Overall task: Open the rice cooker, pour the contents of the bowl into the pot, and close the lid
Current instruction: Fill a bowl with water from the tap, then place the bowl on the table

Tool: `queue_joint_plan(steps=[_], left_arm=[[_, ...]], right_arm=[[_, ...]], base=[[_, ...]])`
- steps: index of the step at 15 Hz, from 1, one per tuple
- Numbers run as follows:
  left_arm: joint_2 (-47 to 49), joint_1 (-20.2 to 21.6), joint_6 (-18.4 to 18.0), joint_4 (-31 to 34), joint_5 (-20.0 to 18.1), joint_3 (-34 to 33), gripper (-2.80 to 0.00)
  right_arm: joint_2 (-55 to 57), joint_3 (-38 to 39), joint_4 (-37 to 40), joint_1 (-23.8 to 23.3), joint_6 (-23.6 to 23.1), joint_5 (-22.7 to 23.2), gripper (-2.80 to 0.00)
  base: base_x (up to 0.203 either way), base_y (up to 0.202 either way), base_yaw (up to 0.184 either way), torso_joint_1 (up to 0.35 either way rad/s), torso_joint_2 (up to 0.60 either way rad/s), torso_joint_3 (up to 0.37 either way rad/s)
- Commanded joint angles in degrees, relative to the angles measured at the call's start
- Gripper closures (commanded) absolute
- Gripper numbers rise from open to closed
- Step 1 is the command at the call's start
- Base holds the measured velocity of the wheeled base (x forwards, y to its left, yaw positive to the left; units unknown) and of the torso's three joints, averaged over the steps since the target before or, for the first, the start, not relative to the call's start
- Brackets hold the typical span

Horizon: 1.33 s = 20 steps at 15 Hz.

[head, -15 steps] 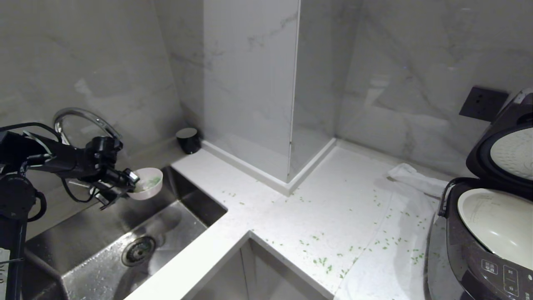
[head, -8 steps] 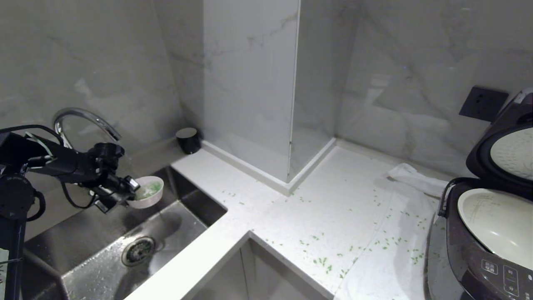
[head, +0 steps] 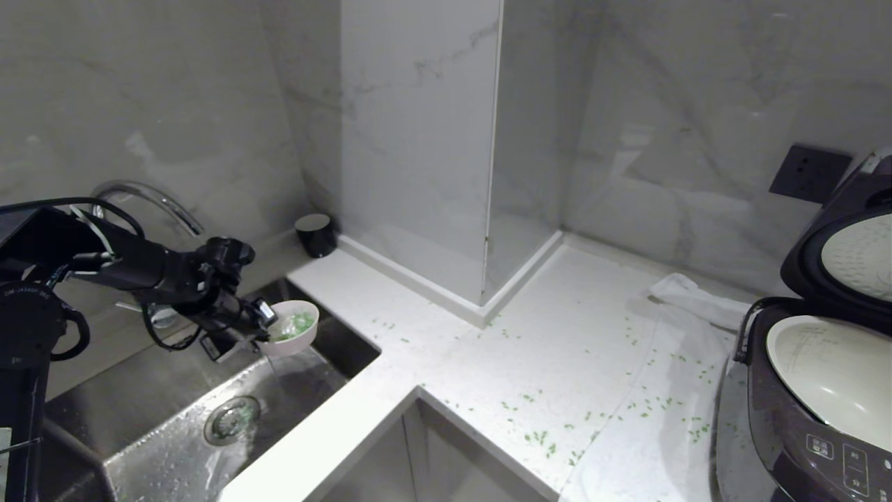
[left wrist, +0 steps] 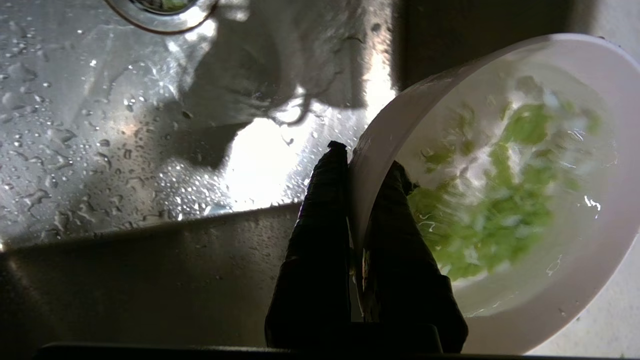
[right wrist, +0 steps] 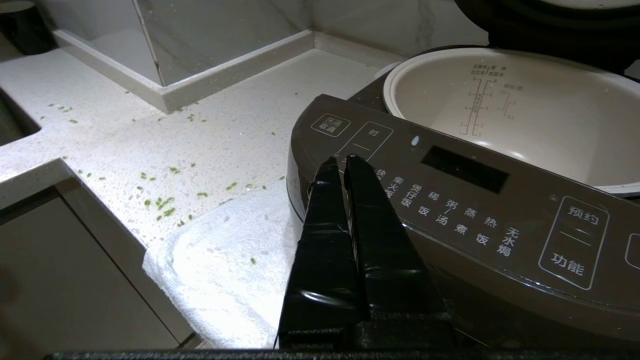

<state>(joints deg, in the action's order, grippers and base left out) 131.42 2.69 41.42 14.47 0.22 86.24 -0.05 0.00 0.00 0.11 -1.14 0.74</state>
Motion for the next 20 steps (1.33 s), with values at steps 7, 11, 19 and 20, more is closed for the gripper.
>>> queue_joint_plan(steps=[7,11,19,20], left_arm=[[-1.6,-15.67,1.58,0.16,0.43,3.6,0.0],[1.19,-23.85,2.65,0.58,0.69,8.47,0.0],[9.09,-33.84,5.29,1.26,4.14,15.5,0.0],[9.75,-34.42,5.23,1.26,4.66,15.46,0.0]], right_arm=[[0.05,0.0,0.0,0.07,-0.01,0.05,0.0],[0.05,0.0,0.0,0.06,0.0,0.05,0.0],[0.05,0.0,0.0,0.07,0.0,0.05,0.0],[0.05,0.0,0.0,0.07,0.0,0.05,0.0]], base=[[0.0,0.0,0.0,0.0,0.0,0.0],[0.0,0.0,0.0,0.0,0.0,0.0],[0.0,0.0,0.0,0.0,0.0,0.0],[0.0,0.0,0.0,0.0,0.0,0.0]])
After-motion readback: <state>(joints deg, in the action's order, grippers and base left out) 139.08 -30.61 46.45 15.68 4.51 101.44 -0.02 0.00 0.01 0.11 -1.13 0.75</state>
